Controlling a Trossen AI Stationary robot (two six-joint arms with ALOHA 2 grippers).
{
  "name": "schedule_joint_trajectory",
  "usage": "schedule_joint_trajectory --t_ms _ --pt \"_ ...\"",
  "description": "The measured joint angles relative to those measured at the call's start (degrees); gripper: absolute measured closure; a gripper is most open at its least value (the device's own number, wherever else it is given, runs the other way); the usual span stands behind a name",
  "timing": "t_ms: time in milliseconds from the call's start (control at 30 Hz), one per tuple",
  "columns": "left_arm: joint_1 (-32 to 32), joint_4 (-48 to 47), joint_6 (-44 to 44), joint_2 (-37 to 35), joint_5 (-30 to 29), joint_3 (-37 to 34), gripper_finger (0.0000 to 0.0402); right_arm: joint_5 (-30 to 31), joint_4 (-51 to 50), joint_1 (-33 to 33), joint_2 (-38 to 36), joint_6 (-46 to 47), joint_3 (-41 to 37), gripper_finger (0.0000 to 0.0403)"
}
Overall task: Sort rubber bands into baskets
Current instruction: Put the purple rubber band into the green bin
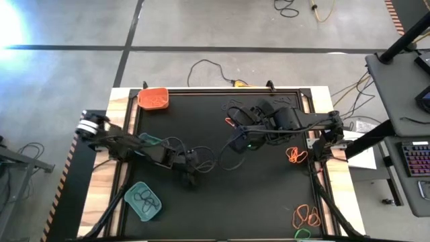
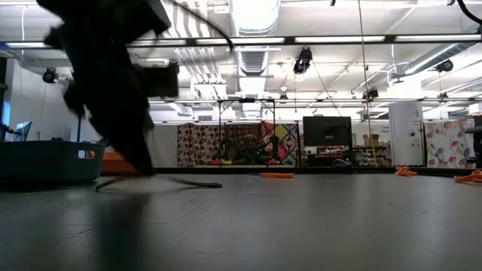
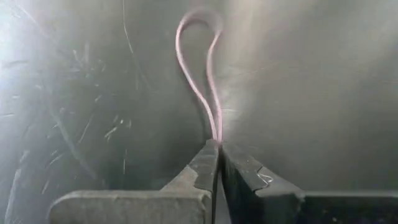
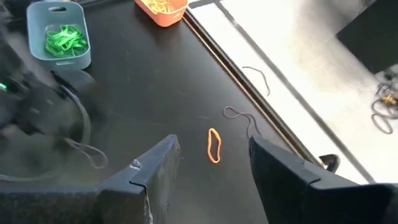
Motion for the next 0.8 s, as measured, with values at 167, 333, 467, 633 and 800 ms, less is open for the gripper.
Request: schedule_joint_trajectory --t_ms 167,333,467,633,800 --pt "-3.41 -11.89 -6.11 -10.08 -0.1 0.16 0.0401 5.22 -0.01 0.0 0.0 -0.48 -0.35 0.0213" --pt "-9.96 -22.81 -16.55 -19.56 4.83 0.25 0.0401 6.83 -0.01 -0.38 0.0 -2.39 -1.11 0.0213" --pt "-17.41 -26.24 -27.84 -25.21 10.92 0.29 0.0402 6.82 -0.03 -1.06 0.0 -2.5 -2.27 0.0213" --pt "-26.18 -29.1 -42.58 -28.41 16.83 0.36 0.0402 6.84 0.01 -2.27 0.0 -2.6 -4.92 0.0213" --pt "-31.79 -34.13 -49.82 -27.88 18.44 0.36 0.0402 6.73 0.01 -3.53 0.0 -2.62 -8.46 0.0213"
